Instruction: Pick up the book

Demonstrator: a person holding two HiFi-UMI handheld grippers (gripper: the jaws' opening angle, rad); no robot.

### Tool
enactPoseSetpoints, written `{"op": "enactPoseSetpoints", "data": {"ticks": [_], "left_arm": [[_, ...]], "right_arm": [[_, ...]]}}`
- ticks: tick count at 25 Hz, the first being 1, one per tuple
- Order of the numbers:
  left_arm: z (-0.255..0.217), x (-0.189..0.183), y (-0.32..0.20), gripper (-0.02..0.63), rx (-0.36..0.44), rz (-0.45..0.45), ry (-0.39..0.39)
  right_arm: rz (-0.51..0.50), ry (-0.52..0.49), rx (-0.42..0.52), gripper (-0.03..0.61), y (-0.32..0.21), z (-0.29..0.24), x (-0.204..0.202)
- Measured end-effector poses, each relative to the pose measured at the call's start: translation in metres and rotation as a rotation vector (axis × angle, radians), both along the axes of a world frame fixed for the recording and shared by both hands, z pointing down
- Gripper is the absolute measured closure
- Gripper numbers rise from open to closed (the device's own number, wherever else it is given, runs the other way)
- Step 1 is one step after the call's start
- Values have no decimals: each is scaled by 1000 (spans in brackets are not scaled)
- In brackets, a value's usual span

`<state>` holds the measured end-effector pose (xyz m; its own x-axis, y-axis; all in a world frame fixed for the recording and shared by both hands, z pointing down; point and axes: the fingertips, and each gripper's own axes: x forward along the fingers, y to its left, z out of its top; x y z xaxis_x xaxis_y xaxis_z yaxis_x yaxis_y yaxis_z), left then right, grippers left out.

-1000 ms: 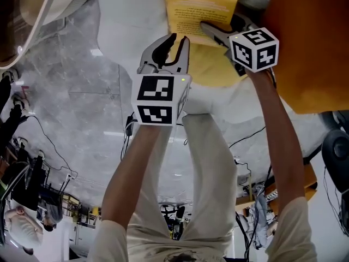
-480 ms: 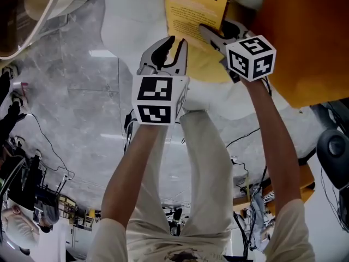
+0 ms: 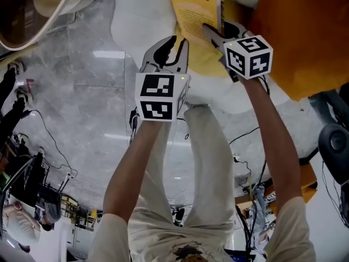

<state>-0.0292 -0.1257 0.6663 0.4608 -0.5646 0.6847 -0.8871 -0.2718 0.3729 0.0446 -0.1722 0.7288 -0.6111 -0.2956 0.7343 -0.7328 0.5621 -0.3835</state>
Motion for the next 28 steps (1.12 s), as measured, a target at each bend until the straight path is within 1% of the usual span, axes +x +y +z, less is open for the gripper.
{"op": "enactPoseSetpoints", "data": {"ticks": [8,12,16,21,28], "left_arm": [[-35,-1,12,541,15,16,-10],[-61,8,20,543,21,29,-5],[-90,11,30,605,36,40,-15],[-119,13,40,607,33,60,11],[-165,21,54,607,39,104,-5]], "right_arm": [[-41,48,20,419,21,-40,1],[-12,13,10,420,35,-70,9],[25,1,4,420,51,-103,14],[41,-19,18,420,59,-144,10],[45,-36,40,420,67,-199,14]]}}
